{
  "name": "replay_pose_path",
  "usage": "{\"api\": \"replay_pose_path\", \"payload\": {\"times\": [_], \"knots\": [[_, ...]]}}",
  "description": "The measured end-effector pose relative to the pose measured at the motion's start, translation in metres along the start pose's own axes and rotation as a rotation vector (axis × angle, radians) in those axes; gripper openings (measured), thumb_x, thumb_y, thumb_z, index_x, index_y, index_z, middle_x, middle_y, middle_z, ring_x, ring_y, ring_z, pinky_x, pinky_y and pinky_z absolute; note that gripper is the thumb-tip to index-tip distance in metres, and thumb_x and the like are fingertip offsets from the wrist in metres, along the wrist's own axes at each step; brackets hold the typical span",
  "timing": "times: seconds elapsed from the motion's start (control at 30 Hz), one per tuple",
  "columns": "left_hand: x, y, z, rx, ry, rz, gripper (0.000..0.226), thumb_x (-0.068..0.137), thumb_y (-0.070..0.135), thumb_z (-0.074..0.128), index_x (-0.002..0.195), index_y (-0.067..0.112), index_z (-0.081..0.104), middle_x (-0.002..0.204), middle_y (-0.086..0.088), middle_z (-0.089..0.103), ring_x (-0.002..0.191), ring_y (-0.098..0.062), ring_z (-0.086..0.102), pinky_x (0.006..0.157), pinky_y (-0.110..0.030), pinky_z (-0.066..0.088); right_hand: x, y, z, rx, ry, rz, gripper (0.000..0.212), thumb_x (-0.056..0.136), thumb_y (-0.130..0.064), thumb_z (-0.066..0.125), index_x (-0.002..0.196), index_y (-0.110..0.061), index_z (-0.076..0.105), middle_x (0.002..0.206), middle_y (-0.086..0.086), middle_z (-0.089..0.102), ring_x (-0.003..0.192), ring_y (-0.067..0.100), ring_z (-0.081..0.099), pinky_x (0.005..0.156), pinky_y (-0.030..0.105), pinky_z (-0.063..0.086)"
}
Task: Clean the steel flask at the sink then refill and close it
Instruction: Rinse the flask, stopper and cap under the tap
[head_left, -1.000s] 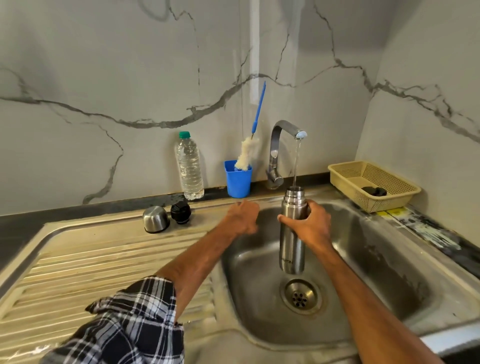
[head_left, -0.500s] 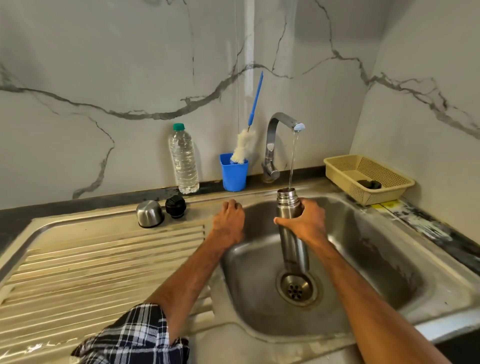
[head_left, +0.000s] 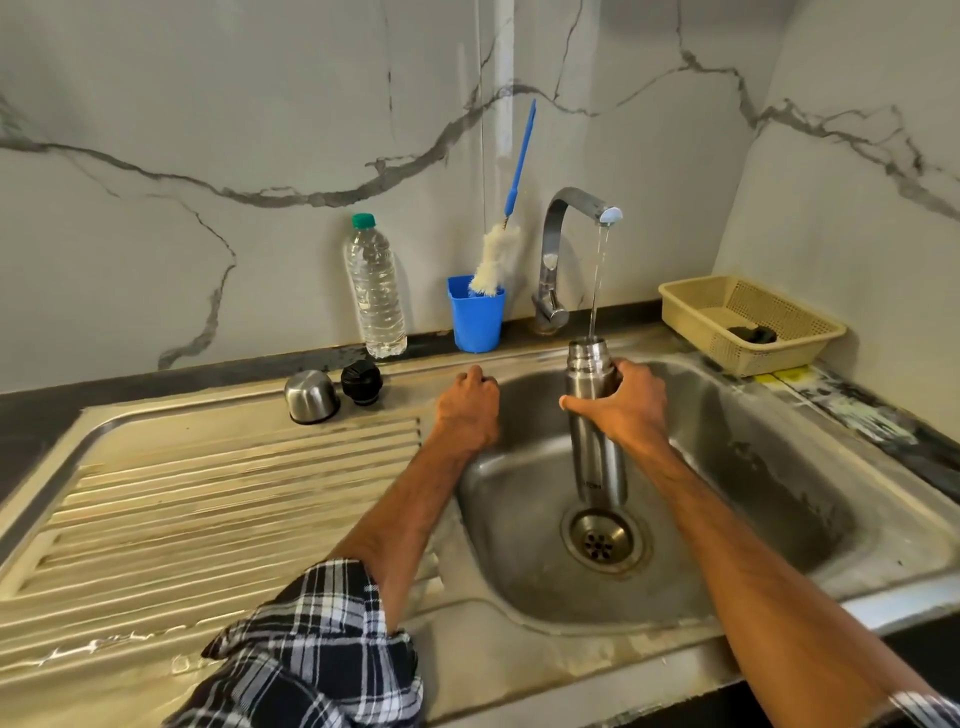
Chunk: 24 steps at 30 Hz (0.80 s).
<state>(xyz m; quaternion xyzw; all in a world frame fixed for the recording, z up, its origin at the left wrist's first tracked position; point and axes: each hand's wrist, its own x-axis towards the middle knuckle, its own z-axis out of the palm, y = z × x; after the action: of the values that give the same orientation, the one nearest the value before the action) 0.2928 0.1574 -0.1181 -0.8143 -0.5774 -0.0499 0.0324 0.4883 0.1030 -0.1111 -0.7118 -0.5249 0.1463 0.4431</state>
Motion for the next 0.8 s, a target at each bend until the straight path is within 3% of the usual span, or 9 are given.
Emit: {"api": "replay_pose_path", "payload": {"times": [0.33,0.43,0.57,0.67,0.8], "knots": [[-0.01,0.0,0.001,0.017,0.007,-0.019,0.058,0.086,0.013,0.077,0.139,0.009,0.053,0.141,-0.011,0.047,0.127,-0.029,0.05,0.102,-0.041,0.052,-0.005,-0.002,0.001,0.002,0.075,-0.004,0.066,0.061,-0.039,0.094,0.115,-0.016,0.065,0.104,-0.004,0.066,0.091,0.012,0.059,0.081,0.027,0.048],[-0.011,0.001,0.002,0.037,-0.003,-0.023,0.055,0.088,0.014,0.075,0.139,0.008,0.054,0.141,-0.011,0.047,0.127,-0.029,0.05,0.103,-0.04,0.051,-0.01,0.0,0.002,-0.019,-0.003,0.032,0.063,0.06,-0.034,0.095,0.113,-0.015,0.066,0.108,0.002,0.071,0.089,0.012,0.06,0.079,0.027,0.05],[-0.007,-0.002,0.0,0.056,-0.01,-0.008,0.052,0.089,0.015,0.074,0.137,0.006,0.055,0.139,-0.012,0.048,0.127,-0.029,0.052,0.103,-0.042,0.051,-0.01,-0.004,0.003,0.028,0.051,0.005,0.063,0.061,-0.036,0.094,0.114,-0.018,0.065,0.104,-0.006,0.067,0.09,0.011,0.059,0.08,0.026,0.049],[-0.007,-0.001,-0.001,0.065,-0.006,-0.002,0.05,0.09,0.014,0.073,0.136,0.006,0.056,0.139,-0.012,0.048,0.126,-0.029,0.052,0.103,-0.041,0.051,-0.011,0.0,0.003,-0.015,-0.038,0.054,0.061,0.059,-0.032,0.095,0.112,-0.017,0.068,0.107,0.003,0.073,0.088,0.012,0.061,0.081,0.027,0.051],[-0.005,-0.002,-0.002,0.076,-0.015,-0.002,0.05,0.087,0.016,0.075,0.132,0.008,0.058,0.136,-0.011,0.049,0.123,-0.028,0.054,0.101,-0.041,0.053,-0.007,-0.004,-0.002,0.035,0.059,0.013,0.065,0.06,-0.032,0.095,0.115,-0.017,0.065,0.103,-0.005,0.067,0.091,0.012,0.062,0.079,0.026,0.049]]}}
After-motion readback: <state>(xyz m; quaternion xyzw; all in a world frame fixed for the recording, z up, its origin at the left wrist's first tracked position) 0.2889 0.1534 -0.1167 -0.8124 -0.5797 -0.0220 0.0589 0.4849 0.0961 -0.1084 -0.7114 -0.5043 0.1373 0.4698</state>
